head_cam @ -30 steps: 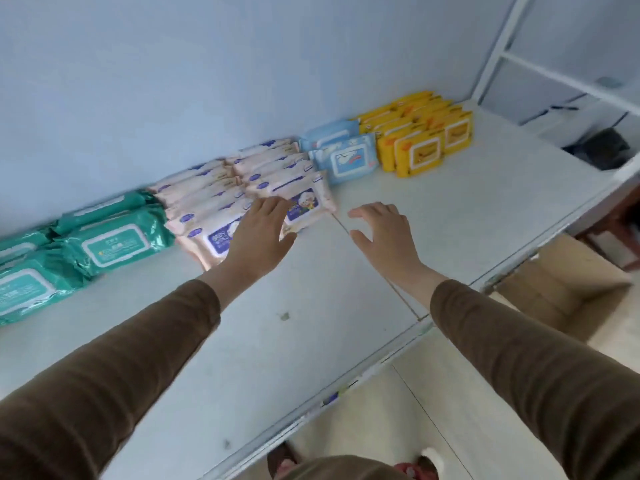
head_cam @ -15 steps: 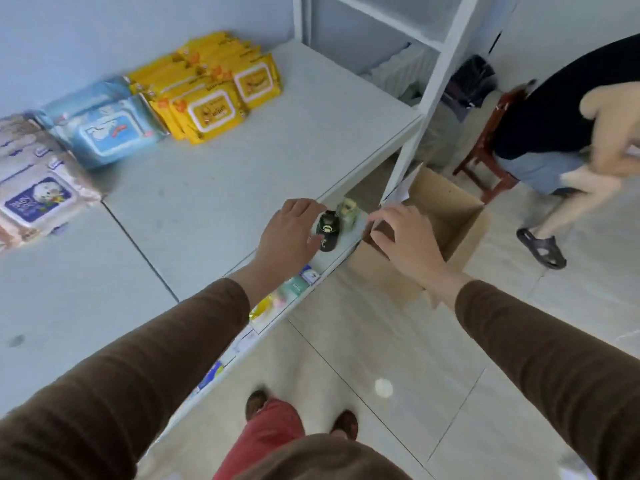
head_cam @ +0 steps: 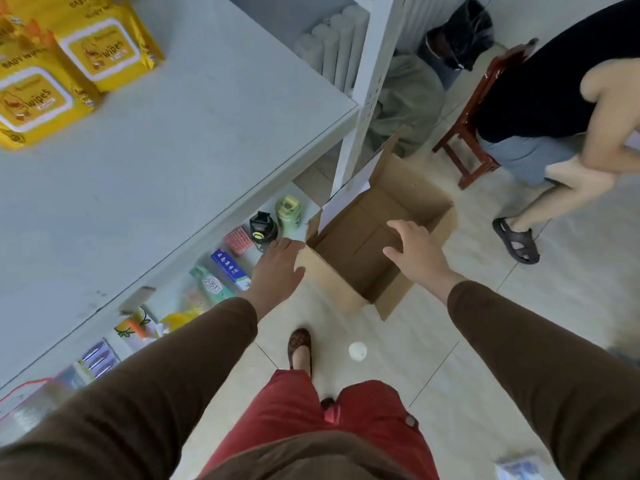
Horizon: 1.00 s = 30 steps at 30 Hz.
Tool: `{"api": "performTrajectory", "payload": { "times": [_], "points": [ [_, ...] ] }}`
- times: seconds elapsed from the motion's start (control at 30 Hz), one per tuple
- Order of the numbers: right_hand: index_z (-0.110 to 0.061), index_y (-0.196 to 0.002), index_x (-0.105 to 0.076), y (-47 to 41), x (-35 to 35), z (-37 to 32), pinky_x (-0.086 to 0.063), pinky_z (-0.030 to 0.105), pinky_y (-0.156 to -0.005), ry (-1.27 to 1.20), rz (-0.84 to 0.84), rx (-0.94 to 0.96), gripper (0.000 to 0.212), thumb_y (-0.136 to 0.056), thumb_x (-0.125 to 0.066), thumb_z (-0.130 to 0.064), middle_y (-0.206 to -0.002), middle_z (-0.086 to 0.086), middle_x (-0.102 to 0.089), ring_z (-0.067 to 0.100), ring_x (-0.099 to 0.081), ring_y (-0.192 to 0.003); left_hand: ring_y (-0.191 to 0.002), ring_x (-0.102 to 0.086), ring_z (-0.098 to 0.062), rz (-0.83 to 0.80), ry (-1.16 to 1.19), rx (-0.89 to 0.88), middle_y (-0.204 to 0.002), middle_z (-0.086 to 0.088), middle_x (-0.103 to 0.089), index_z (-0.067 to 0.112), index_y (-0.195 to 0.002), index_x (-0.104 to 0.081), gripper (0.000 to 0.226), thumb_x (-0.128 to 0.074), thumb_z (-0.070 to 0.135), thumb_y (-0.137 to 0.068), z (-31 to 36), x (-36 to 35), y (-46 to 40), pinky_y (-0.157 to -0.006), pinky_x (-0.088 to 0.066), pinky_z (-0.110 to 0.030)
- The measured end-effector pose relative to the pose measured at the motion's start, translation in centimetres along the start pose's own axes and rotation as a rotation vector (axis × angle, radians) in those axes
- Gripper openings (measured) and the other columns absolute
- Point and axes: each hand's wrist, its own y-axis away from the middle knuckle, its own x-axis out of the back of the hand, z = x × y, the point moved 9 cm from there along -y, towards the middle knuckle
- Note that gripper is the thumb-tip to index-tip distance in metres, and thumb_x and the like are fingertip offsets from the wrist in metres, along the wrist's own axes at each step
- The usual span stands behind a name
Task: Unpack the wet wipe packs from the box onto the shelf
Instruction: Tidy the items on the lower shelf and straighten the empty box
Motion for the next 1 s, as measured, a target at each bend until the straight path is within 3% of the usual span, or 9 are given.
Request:
{"api": "performTrajectory", "payload": {
  "times": [0.23, 0.33, 0.47, 0.6, 0.83, 1.0],
  "points": [
    [-0.026, -0.144, -0.039, -8.3, 0.6, 8.0, -0.046, 0.045, -0.101, 0.039, -0.126, 0.047, 0.057, -0.093, -0.060, -0.037, -0.141, 0.001, -0.049, 0.026, -0.044, -0.128, -0.120, -0.048, -0.028, -0.071, -0.024, 0.199, -0.130, -0.007, -0.054, 0.016, -0.133, -0.051, 0.045, -0.061, 0.024, -0.091, 1.4, -5.8, -5.4, -0.097, -0.045, -0.043],
    [-0.025, -0.146, -0.035, -12.8, 0.2, 11.5, -0.043, 0.046, -0.104, 0.062, -0.214, 0.103, 0.059, -0.094, -0.058, -0.038, -0.147, 0.001, -0.044, 0.026, -0.041, -0.133, -0.123, -0.046, -0.027, -0.061, -0.009, 0.356, -0.132, -0.006, -0.053, 0.017, -0.135, -0.050, 0.045, -0.059, 0.025, -0.092, 1.8, -8.4, -6.6, -0.100, -0.043, -0.043],
    [-0.026, -0.150, -0.030, -18.9, -0.8, 17.0, -0.048, 0.044, -0.098, 0.070, -0.344, 0.121, 0.061, -0.097, -0.054, -0.041, -0.150, 0.002, -0.042, 0.026, -0.048, -0.130, -0.127, -0.046, -0.028, -0.010, 0.072, 0.602, -0.137, -0.007, -0.052, 0.019, -0.136, -0.051, 0.045, -0.061, 0.027, -0.092, 2.5, -13.0, -6.7, -0.103, -0.042, -0.043],
    [-0.019, -0.152, -0.031, -25.2, -1.0, 21.3, -0.040, 0.046, -0.109, 0.106, -0.355, 0.147, 0.063, -0.096, -0.056, -0.039, -0.152, 0.006, -0.040, 0.028, -0.041, -0.137, -0.128, -0.048, -0.028, 0.013, 0.147, 0.757, -0.141, -0.007, -0.050, 0.019, -0.138, -0.048, 0.049, -0.063, 0.029, -0.092, 3.5, -18.5, -6.5, -0.102, -0.044, -0.044],
    [-0.021, -0.149, -0.035, -35.6, -4.6, 27.2, -0.042, 0.042, -0.105, 0.085, -0.359, 0.113, 0.062, -0.095, -0.060, -0.036, -0.149, 0.010, -0.044, 0.031, -0.046, -0.134, -0.128, -0.050, -0.034, 0.057, 0.255, 0.995, -0.143, -0.012, -0.048, 0.017, -0.146, -0.034, 0.065, -0.065, 0.034, -0.091, 1.6, -26.7, -7.6, -0.103, -0.045, -0.048],
    [-0.018, -0.157, -0.020, -41.2, -8.8, 30.6, -0.033, 0.043, -0.114, 0.083, -0.372, 0.050, 0.077, -0.094, -0.061, -0.035, -0.160, 0.007, -0.031, 0.030, -0.035, -0.144, -0.136, -0.040, -0.037, 0.096, 0.365, 1.162, -0.151, -0.016, -0.039, 0.013, -0.152, -0.023, 0.074, -0.061, 0.036, -0.093, -0.9, -31.8, -8.5, -0.109, -0.037, -0.051]
  ]
}}
